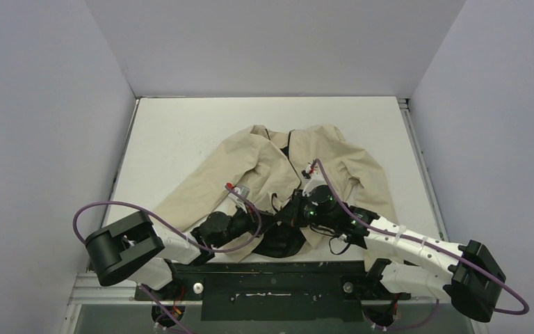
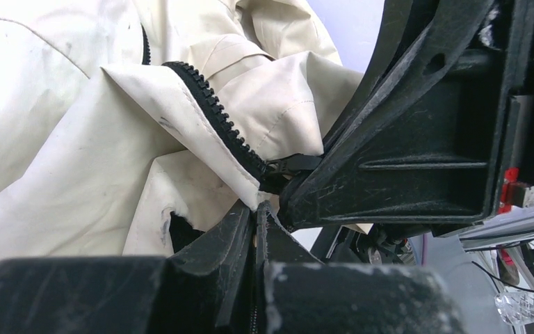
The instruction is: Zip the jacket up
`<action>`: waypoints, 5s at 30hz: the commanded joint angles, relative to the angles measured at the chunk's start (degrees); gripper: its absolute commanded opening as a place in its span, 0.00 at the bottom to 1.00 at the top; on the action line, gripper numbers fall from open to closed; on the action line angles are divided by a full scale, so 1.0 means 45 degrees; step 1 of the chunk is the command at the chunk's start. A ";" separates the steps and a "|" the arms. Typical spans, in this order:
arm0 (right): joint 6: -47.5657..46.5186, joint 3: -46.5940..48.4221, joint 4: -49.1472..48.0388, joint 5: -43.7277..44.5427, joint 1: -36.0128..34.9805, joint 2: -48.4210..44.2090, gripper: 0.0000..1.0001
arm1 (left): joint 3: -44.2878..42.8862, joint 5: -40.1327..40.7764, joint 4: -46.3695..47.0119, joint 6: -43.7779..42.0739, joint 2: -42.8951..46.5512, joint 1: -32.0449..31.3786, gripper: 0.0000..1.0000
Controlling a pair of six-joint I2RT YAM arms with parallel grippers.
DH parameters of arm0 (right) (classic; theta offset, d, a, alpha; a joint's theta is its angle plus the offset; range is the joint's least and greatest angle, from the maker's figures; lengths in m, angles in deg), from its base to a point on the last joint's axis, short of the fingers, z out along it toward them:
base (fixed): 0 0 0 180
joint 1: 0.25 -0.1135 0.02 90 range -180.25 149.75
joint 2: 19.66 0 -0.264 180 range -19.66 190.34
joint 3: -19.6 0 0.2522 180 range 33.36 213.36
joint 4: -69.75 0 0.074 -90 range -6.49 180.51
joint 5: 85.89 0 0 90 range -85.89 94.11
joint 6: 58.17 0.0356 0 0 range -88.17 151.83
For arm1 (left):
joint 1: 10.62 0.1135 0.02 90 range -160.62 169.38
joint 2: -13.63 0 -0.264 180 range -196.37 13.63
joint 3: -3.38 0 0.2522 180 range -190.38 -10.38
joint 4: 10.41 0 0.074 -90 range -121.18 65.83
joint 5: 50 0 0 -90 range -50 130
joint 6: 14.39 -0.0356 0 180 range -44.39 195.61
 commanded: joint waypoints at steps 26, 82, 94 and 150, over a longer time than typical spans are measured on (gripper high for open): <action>-0.0074 -0.1465 0.0531 -0.0966 0.0056 -0.2564 0.35 | -0.0009 -0.0566 -0.1005 -0.0182 -0.0290 -0.0315 0.00; -0.3142 -0.4857 -0.6954 0.2316 -0.2602 -0.0123 0.00 | 0.0138 -0.0462 -0.1062 0.0150 -0.0286 -0.0314 0.00; -0.2541 -0.3797 -0.4199 0.1306 -0.2568 -0.2109 0.00 | 0.0032 -0.0553 -0.0985 0.0132 -0.0500 -0.0323 0.00; -0.0565 0.2735 -0.0926 -0.0196 0.1616 -0.0005 0.00 | -0.0981 -0.0792 -0.4589 -0.2532 0.0850 -0.1240 0.00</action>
